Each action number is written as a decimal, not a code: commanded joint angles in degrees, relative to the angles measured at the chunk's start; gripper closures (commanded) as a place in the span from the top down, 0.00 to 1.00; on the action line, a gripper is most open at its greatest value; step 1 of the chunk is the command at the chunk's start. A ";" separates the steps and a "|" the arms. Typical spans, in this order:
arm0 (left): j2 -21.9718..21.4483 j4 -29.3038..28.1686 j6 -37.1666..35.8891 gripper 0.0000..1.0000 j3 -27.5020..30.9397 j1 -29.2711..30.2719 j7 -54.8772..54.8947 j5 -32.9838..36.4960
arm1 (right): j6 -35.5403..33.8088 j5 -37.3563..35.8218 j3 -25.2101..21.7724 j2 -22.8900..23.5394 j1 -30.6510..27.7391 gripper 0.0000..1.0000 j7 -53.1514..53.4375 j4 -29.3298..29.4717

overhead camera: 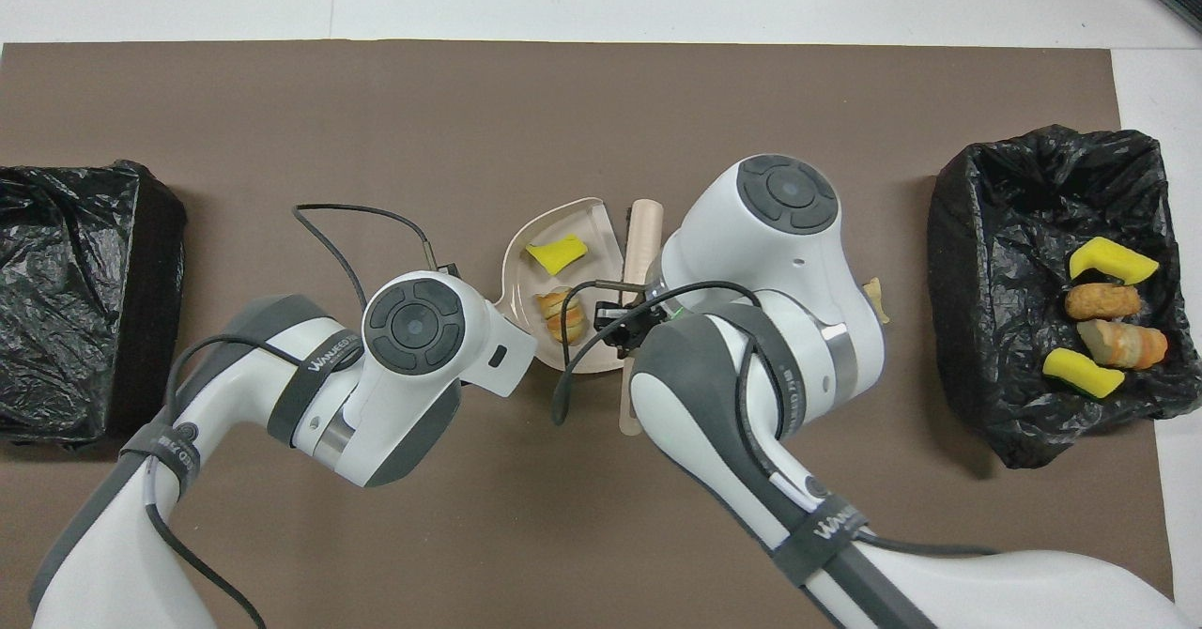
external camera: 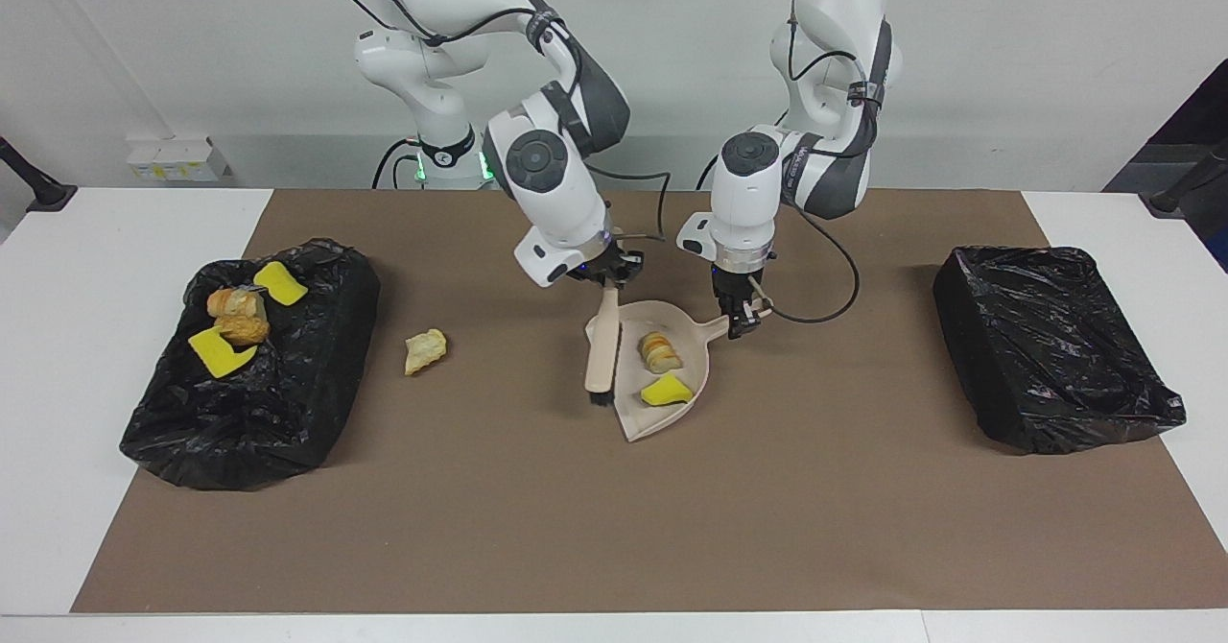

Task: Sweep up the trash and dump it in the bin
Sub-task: 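Sweep the remaining bread roll into the dustpan with the right gripper, then carry the dustpan to the bin with the left gripper while the right drops the brush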

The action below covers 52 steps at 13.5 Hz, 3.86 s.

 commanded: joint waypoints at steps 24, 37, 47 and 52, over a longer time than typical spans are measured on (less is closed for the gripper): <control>-1.78 -2.87 2.03 0.00 0.29 -0.34 4.10 0.35 | 17.78 -14.79 0.77 -5.14 -1.52 0.00 -10.10 -21.81; -1.69 -2.61 2.38 0.00 0.29 0.01 4.36 0.35 | 7.43 -6.33 0.24 -7.68 -0.54 0.00 -16.26 -13.80; -5.55 -0.85 0.28 0.00 0.38 5.71 15.52 0.34 | 5.22 -9.51 0.77 -13.21 6.13 0.00 -1.76 -18.53; -10.56 -0.94 -3.77 0.00 0.37 10.81 25.95 0.17 | 9.43 -5.02 0.85 -14.80 15.10 0.00 6.23 -22.66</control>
